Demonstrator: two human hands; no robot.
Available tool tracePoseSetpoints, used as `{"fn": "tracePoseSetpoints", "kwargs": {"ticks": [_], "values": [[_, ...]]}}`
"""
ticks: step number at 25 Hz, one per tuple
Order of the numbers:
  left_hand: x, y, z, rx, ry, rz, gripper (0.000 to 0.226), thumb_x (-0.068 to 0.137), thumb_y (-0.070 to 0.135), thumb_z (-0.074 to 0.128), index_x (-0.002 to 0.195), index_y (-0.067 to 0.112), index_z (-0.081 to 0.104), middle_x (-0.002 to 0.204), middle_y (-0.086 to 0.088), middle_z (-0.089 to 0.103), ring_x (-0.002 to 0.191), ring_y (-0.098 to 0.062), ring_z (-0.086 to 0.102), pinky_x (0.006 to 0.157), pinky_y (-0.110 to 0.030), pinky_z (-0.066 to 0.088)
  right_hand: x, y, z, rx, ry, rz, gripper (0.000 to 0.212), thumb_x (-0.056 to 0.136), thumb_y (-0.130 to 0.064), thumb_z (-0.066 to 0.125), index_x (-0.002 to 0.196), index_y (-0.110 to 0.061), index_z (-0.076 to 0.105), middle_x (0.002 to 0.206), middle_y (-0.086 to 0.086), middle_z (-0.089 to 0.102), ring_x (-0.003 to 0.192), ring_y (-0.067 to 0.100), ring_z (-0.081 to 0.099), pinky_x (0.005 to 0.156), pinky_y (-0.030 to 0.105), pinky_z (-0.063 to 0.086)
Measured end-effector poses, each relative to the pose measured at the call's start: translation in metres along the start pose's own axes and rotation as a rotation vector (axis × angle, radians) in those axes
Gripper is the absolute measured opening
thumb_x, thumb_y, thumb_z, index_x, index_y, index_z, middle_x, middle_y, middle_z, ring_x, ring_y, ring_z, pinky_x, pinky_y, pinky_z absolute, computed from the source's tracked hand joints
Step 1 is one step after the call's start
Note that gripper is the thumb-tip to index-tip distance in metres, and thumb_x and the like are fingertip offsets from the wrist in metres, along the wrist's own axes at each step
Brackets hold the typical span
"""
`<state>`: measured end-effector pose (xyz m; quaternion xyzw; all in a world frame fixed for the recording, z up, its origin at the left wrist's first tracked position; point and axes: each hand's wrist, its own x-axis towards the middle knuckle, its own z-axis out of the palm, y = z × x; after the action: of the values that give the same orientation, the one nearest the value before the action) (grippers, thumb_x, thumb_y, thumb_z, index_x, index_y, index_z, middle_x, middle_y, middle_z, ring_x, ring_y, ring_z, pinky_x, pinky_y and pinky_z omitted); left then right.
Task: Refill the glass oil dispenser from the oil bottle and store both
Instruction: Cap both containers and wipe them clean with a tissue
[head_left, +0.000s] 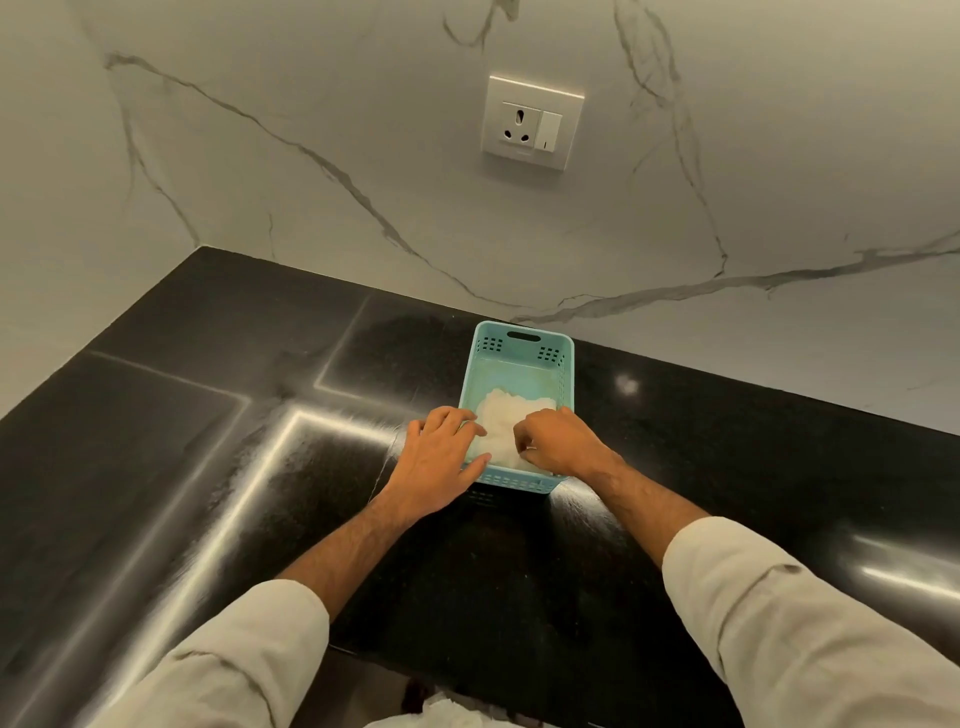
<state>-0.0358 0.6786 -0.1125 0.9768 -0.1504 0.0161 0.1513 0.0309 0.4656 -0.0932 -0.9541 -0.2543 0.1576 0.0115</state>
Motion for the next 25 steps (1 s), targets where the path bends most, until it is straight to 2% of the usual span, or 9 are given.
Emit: {"fn": "tracePoseSetpoints", "kwargs": {"ticks": [5, 10, 13, 16, 20, 25], "values": [[0.005, -0.003, -0.002, 0.012, -0.018, 0.009, 0.042, 0.094, 0.056, 0.052, 0.130, 0.034, 0.054, 0.142, 0.010, 0.047, 0.134, -0.014, 0.037, 0.102, -0.040, 0.032, -0.002, 0.007, -0.012, 0.278, 0.044, 0.091, 0.009, 0.093, -0.022, 0.070, 0.101, -0.020, 0.075, 0.108, -0.003, 0.074, 0.100, 0.016, 0.067, 0.094, 0.035, 0.056], [0.019, 0.002, -0.011, 0.006, -0.015, -0.037, 0.040, 0.095, 0.045, 0.058, 0.133, 0.033, 0.052, 0.141, 0.010, 0.048, 0.130, -0.014, 0.040, 0.103, -0.039, 0.030, -0.010, 0.024, -0.029, 0.812, 0.142, 0.236, 0.007, 0.091, -0.015, 0.075, 0.096, -0.011, 0.073, 0.102, -0.003, 0.074, 0.097, 0.012, 0.068, 0.082, 0.022, 0.054], [0.027, 0.007, -0.012, 0.077, -0.012, 0.002, 0.039, 0.097, 0.045, 0.056, 0.133, 0.030, 0.054, 0.139, 0.008, 0.050, 0.128, -0.016, 0.043, 0.105, -0.042, 0.029, -0.016, 0.026, -0.030, 1.088, 0.198, 0.304, 0.005, 0.092, -0.008, 0.073, 0.093, -0.008, 0.069, 0.106, 0.007, 0.074, 0.097, 0.019, 0.070, 0.083, 0.027, 0.059], [0.037, 0.010, -0.009, 0.179, -0.100, 0.109, 0.042, 0.097, 0.045, 0.052, 0.135, 0.028, 0.054, 0.136, 0.006, 0.055, 0.127, -0.017, 0.047, 0.106, -0.044, 0.027, -0.018, 0.023, -0.028, 1.390, 0.231, 0.363, 0.006, 0.097, -0.001, 0.064, 0.095, -0.007, 0.063, 0.113, 0.018, 0.072, 0.095, 0.026, 0.071, 0.083, 0.034, 0.063], [0.049, 0.021, -0.012, 0.034, -0.119, 0.094, 0.047, 0.094, 0.051, 0.054, 0.136, 0.029, 0.052, 0.131, 0.007, 0.061, 0.120, -0.016, 0.056, 0.104, -0.042, 0.030, -0.024, 0.019, -0.024, 1.770, 0.294, 0.432, 0.008, 0.101, 0.000, 0.055, 0.098, -0.006, 0.059, 0.105, 0.019, 0.073, 0.088, 0.029, 0.075, 0.078, 0.037, 0.064], [0.054, 0.031, -0.015, -0.131, 0.008, 0.142, 0.027, 0.094, 0.035, 0.063, 0.120, 0.029, 0.058, 0.115, 0.011, 0.065, 0.103, -0.012, 0.061, 0.084, -0.033, 0.039, -0.032, 0.015, -0.018, 2.106, 0.381, 0.452, 0.008, 0.102, -0.004, 0.052, 0.102, -0.005, 0.060, 0.106, 0.022, 0.073, 0.086, 0.030, 0.076, 0.076, 0.038, 0.065]]}}
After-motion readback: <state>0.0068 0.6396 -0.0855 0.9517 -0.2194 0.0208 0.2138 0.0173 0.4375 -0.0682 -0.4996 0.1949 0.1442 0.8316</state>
